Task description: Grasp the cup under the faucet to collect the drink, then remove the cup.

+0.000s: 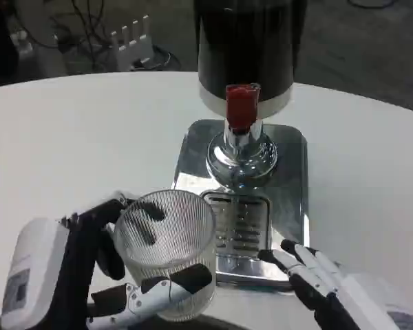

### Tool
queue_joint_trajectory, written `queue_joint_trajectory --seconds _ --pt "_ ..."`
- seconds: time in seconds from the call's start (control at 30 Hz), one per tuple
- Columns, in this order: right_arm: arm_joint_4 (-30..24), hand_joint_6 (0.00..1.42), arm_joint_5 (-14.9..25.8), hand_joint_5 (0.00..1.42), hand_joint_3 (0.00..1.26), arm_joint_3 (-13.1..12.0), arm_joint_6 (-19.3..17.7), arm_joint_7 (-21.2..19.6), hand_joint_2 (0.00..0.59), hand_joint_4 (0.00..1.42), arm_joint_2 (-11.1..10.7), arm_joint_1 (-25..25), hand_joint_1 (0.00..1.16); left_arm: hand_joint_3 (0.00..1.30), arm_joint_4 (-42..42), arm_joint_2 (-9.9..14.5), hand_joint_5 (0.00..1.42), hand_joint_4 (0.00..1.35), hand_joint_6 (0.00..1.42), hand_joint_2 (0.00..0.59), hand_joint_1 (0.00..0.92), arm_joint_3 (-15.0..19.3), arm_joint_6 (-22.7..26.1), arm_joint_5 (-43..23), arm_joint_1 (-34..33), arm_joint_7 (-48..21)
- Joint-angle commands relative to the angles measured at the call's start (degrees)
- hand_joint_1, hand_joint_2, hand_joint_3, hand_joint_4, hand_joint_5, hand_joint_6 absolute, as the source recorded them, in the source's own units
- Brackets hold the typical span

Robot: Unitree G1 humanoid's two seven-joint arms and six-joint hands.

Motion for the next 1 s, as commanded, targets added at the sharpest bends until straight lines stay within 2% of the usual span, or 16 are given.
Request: queue_joint_trajectory --seconds 0.03,0.37,0.77,1.0 --pt "-0.78 0.00 -0.45 0.00 0.11 0.12 0.50 -0.22 0.435 0.01 0.09 0.08 0.58 0.94 0.06 0.44 1.13 1.10 1.07 0.009 0.385 0.39 -1.34 -1.22 -0.52 0.34" --pt "-0.78 0.00 -0.18 0.00 0.11 -0.67 -0.25 -0.55 0.435 0.01 0.30 0.82 0.58 0.94 0.60 0.50 1.13 1.10 1.07 0.009 0.385 -0.03 -1.67 -1.40 -0.71 0.46" --pt "-0.78 0.00 -2.34 0.00 0.11 1.26 -0.09 0.05 0.435 0.01 0.73 2.04 0.58 0.94 7.41 1.94 1.13 1.10 1.07 0.005 0.385 2.86 -5.34 -3.34 -2.70 2.47" --pt "-0.78 0.00 -1.60 0.00 0.12 -0.88 -0.97 0.17 0.435 0.01 1.36 1.41 0.58 0.94 15.21 3.21 1.15 1.11 1.10 0.013 0.372 3.19 -6.68 -2.11 -8.64 4.84"
